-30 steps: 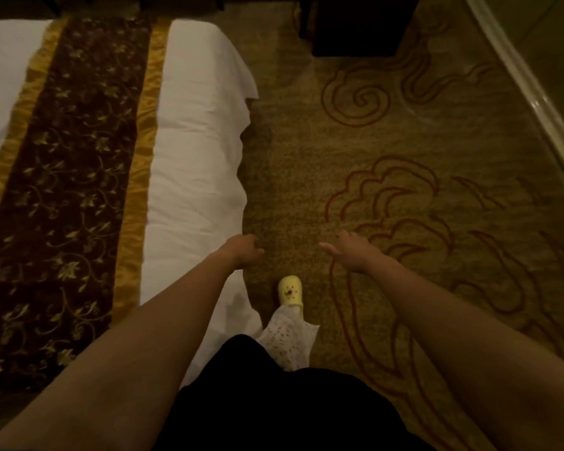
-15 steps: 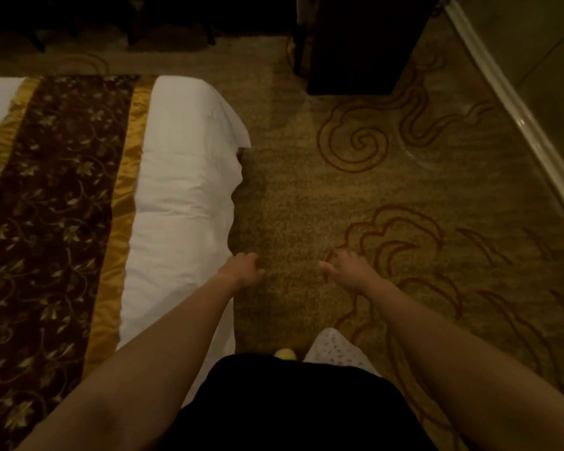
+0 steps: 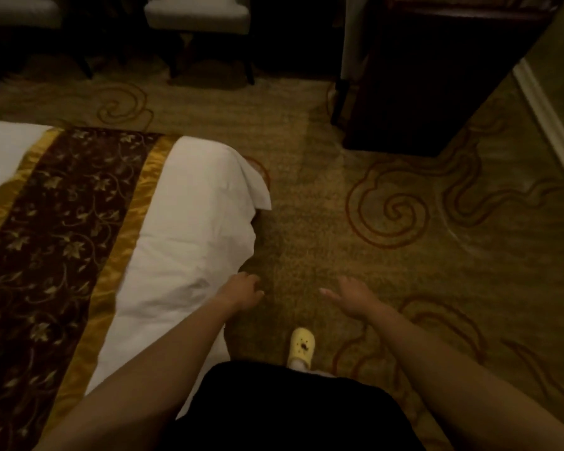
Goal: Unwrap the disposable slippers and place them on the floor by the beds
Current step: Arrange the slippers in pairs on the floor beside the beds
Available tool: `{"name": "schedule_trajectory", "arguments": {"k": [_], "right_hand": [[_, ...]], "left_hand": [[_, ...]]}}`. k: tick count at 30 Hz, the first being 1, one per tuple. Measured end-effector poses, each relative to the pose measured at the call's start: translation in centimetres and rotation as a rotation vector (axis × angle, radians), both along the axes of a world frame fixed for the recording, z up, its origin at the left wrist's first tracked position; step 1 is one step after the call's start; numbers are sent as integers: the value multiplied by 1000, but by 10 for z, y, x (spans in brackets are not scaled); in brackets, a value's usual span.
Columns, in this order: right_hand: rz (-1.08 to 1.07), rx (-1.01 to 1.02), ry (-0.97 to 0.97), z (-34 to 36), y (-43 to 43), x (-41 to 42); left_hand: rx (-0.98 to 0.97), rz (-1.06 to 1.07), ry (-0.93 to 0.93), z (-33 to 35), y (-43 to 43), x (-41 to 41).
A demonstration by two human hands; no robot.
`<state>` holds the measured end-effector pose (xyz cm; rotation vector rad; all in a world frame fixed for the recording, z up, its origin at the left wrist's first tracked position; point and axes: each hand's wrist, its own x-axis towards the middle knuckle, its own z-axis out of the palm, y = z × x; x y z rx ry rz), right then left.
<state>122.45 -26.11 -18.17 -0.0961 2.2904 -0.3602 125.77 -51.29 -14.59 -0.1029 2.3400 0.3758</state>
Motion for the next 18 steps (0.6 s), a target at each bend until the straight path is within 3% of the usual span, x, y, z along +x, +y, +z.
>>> {"name": "schedule_trajectory", "arguments": {"k": [18], "right_hand": [[138, -39, 8, 6, -82, -421]], "left_hand": [[-14, 204, -61, -13, -80, -374]]}}
